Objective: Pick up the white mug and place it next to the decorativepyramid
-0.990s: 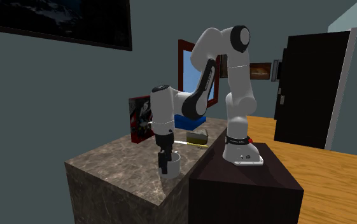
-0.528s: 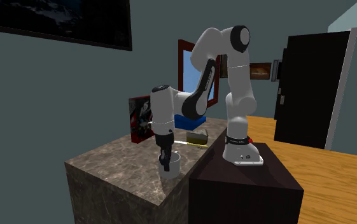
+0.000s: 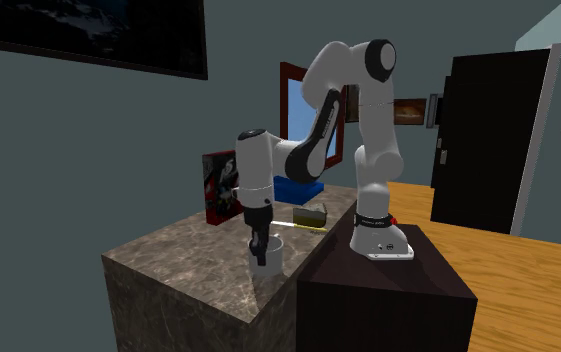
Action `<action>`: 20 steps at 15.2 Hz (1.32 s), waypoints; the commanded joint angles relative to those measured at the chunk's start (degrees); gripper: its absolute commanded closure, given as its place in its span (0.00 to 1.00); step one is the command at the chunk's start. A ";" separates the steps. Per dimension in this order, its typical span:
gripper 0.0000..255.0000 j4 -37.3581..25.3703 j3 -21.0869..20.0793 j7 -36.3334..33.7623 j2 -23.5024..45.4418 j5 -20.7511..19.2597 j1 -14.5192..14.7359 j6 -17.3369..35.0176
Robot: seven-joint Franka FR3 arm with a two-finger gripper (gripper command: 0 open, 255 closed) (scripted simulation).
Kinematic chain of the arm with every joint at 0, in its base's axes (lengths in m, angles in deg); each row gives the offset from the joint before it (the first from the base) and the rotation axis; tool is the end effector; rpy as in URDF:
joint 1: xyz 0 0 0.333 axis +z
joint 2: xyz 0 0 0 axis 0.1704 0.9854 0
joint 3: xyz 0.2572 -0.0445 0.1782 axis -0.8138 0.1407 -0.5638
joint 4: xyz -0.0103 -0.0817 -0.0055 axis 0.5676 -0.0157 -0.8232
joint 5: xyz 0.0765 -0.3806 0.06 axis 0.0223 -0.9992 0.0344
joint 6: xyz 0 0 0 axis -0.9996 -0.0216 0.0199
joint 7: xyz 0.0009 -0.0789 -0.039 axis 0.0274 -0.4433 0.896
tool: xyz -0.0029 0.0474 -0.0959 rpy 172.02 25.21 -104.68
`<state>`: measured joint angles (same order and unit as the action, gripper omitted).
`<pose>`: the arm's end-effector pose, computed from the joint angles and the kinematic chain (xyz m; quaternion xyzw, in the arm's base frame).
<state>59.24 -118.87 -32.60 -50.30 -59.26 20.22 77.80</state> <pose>0.3459 0.3362 0.2694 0.9994 0.0116 -0.0231 0.0247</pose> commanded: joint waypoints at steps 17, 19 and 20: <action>1.00 -4.03 0.02 6.90 -12.21 9.24 -0.10 -14.20; 1.00 -4.78 0.23 7.35 -13.23 9.78 -0.04 -15.84; 1.00 -5.17 0.34 7.55 -13.72 10.03 -0.02 -16.66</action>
<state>54.54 -118.64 -25.22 -63.63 -49.42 20.20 61.98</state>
